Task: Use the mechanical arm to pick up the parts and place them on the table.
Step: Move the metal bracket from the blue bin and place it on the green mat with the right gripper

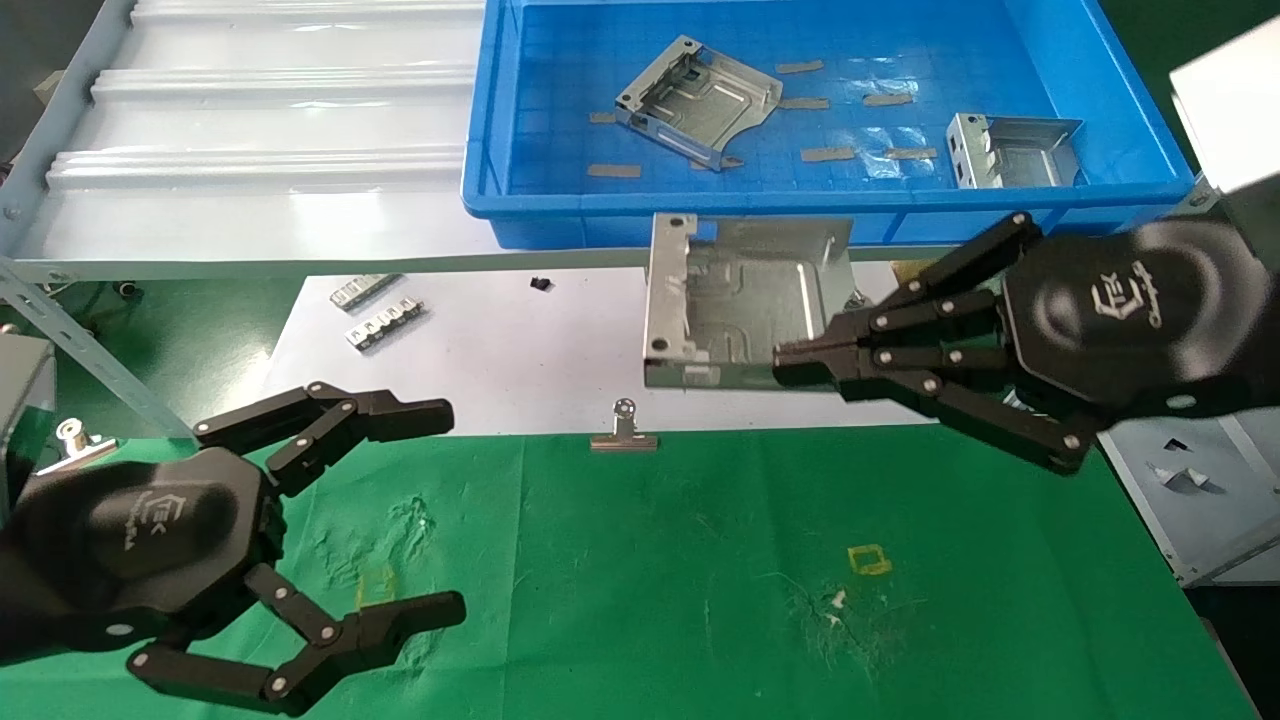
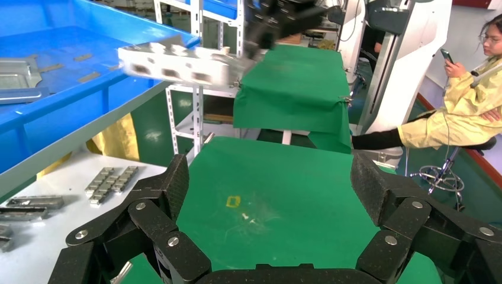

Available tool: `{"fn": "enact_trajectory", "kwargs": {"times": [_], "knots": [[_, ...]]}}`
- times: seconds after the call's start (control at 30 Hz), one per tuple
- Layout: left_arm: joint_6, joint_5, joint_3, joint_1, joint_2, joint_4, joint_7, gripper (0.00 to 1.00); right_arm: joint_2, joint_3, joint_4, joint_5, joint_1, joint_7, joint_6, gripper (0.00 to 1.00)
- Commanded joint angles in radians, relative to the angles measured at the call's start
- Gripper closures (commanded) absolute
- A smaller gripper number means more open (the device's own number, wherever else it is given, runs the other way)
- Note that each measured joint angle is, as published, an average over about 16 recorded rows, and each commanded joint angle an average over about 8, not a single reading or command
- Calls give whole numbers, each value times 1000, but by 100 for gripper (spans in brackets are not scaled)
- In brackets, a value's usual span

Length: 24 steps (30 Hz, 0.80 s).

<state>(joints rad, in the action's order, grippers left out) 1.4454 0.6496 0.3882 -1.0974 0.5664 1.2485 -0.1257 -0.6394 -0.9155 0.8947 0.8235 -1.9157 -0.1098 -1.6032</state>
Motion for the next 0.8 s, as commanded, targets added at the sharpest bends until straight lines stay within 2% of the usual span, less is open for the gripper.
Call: {"fn": "enact_trajectory", "kwargs": {"times": [0.03, 0.23, 0.4, 0.6, 0.8], "knots": [[0, 0, 0, 0, 0, 0, 0, 0, 44, -41, 64, -43, 10, -18, 2, 100], [0, 0, 0, 0, 0, 0, 0, 0, 92, -166, 118, -81, 32, -6, 4, 100], [0, 0, 0, 0, 0, 0, 0, 0, 82, -270, 90, -62, 53, 35, 8, 100], [0, 0, 0, 0, 0, 0, 0, 0, 9, -380, -35, 12, 66, 122, 15, 100], [0, 0, 0, 0, 0, 0, 0, 0, -95, -465, -212, 122, 74, 273, 28, 100]]}}
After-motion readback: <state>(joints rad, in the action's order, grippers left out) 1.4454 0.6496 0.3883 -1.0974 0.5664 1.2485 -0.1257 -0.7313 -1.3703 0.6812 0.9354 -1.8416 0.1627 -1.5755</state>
